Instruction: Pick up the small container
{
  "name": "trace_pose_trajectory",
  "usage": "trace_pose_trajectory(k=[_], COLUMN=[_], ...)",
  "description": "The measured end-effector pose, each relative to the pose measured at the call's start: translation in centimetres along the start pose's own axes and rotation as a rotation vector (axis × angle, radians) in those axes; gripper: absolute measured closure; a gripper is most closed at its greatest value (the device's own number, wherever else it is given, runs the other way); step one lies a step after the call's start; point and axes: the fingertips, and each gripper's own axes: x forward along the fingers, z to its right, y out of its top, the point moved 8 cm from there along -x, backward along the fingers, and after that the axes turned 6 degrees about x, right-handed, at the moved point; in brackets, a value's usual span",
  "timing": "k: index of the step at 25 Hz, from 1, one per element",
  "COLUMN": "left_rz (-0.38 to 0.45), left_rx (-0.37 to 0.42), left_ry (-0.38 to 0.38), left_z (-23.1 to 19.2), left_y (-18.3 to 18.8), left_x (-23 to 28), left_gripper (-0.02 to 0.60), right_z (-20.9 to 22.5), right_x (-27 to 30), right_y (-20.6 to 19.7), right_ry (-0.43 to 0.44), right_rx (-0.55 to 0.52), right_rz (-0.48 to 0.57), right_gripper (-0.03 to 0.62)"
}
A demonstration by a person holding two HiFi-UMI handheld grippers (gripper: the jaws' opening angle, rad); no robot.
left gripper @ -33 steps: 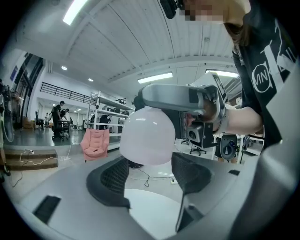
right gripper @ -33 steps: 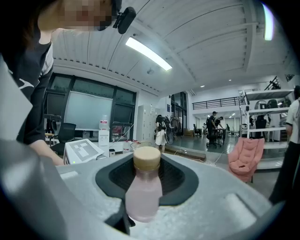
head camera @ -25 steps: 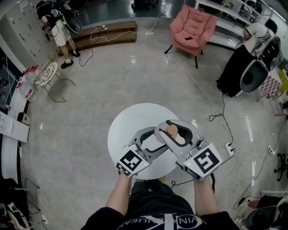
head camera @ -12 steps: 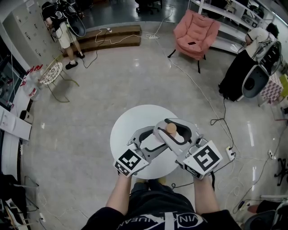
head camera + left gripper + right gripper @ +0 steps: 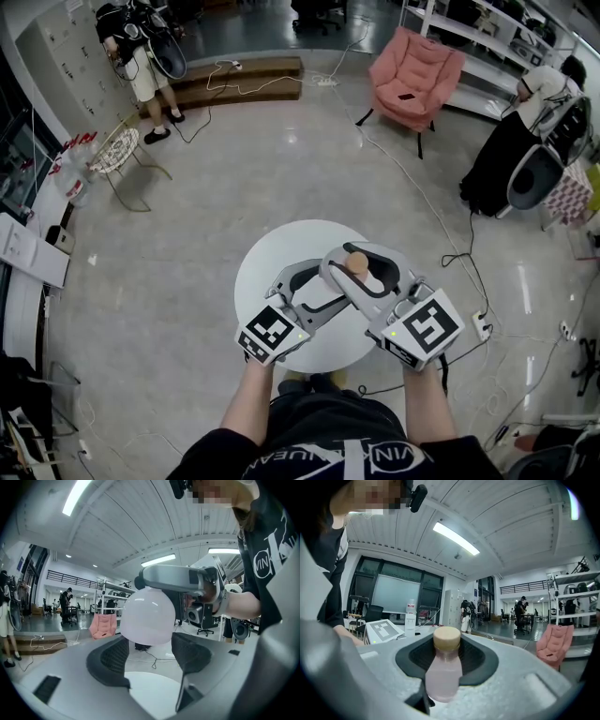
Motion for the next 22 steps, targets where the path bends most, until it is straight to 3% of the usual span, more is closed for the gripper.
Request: trace_pose_trajectory(k=[22], left_rz=[0.012], left_rx=[0.045], left_ry=[0.036], left_z=[0.0], left_y=[2.1], left_x=[-1.1], left_gripper=[0.302], right_z=[-0.8], right_x=[-0.3], right_y=[1.9], right_ry=[0.02], right_rx=[-0.027], right_rz=[0.044], right_gripper=[0.464])
